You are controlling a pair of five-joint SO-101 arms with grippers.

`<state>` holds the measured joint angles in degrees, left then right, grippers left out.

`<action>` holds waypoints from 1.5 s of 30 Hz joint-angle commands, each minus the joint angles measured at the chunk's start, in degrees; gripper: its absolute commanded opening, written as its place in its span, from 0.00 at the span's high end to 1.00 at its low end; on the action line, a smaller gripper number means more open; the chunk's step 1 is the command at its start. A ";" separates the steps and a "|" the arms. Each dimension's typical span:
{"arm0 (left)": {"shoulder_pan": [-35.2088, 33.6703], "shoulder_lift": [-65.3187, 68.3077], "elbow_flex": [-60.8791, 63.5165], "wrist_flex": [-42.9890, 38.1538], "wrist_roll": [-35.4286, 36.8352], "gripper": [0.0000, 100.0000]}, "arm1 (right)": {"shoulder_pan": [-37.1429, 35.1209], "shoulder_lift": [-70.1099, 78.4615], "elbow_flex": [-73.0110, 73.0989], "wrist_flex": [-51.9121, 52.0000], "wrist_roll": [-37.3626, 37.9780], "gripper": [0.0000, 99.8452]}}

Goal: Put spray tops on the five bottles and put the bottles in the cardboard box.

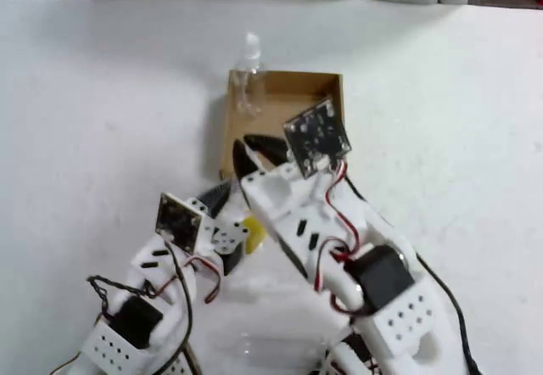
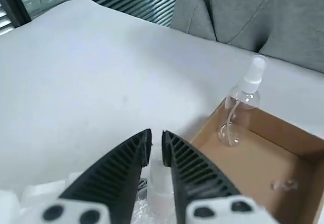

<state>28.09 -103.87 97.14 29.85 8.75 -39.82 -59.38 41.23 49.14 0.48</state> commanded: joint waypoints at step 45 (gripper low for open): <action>-2.77 -0.66 -0.18 -5.98 0.35 0.98 | 47.96 -12.18 39.91 -9.71 1.05 0.99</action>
<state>27.74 -103.87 97.14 27.38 8.75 5.10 -71.43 81.32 40.79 0.92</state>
